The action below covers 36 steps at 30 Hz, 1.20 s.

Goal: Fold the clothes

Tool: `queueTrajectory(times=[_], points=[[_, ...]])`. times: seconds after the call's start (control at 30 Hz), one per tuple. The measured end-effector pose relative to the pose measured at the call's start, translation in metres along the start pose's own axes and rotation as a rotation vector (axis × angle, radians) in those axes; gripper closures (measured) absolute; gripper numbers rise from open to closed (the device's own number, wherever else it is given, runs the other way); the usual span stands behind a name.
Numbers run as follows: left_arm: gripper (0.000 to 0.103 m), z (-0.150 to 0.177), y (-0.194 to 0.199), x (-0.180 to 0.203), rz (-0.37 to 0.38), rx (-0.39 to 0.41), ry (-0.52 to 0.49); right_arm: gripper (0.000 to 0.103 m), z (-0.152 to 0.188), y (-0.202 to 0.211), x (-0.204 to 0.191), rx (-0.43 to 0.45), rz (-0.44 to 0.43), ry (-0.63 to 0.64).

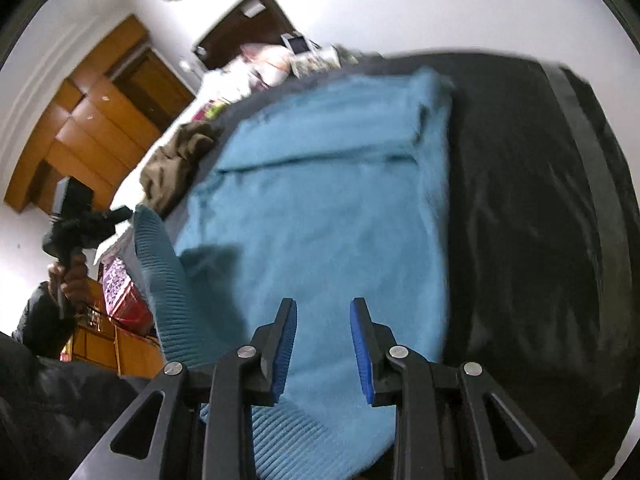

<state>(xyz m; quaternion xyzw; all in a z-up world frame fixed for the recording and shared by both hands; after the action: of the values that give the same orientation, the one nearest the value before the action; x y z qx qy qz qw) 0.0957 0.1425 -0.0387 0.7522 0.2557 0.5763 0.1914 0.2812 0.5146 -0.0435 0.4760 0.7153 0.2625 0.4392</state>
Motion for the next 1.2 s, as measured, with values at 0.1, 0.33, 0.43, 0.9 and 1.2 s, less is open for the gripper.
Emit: queueTrajectory(times=[0.1, 0.33, 0.43, 0.9, 1.2], points=[[0.089, -0.01, -0.002, -0.009, -0.022, -0.011, 0.012, 0.045, 0.013, -0.005, 0.015, -0.036, 0.018, -0.065], [0.089, -0.006, -0.023, -0.039, -0.105, -0.106, 0.077, 0.035, 0.067, -0.009, 0.037, -0.134, 0.005, -0.204], [0.089, 0.0, -0.04, -0.047, -0.139, -0.156, 0.104, 0.035, 0.076, -0.013, 0.035, -0.146, -0.002, -0.225], [0.027, 0.038, -0.071, -0.036, -0.092, -0.276, 0.213, 0.035, 0.009, -0.061, -0.035, -0.085, -0.1, -0.04], [0.025, 0.045, -0.062, -0.041, -0.024, -0.238, 0.297, 0.035, -0.042, -0.16, -0.12, -0.182, -0.23, 0.113]])
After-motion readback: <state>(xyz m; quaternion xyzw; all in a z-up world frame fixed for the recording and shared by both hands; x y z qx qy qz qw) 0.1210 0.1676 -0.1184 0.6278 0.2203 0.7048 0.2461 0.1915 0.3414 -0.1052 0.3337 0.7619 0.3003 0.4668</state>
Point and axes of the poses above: each gripper's, at about its wrist camera, not at the fingertips, and y roughly against the way its jaws point, x to its right, z to its underside, the point moved 2 cm from there along -y, roughly the way its jaws point, and after that the axes turned 6 degrees about y, right-handed, at the moved point
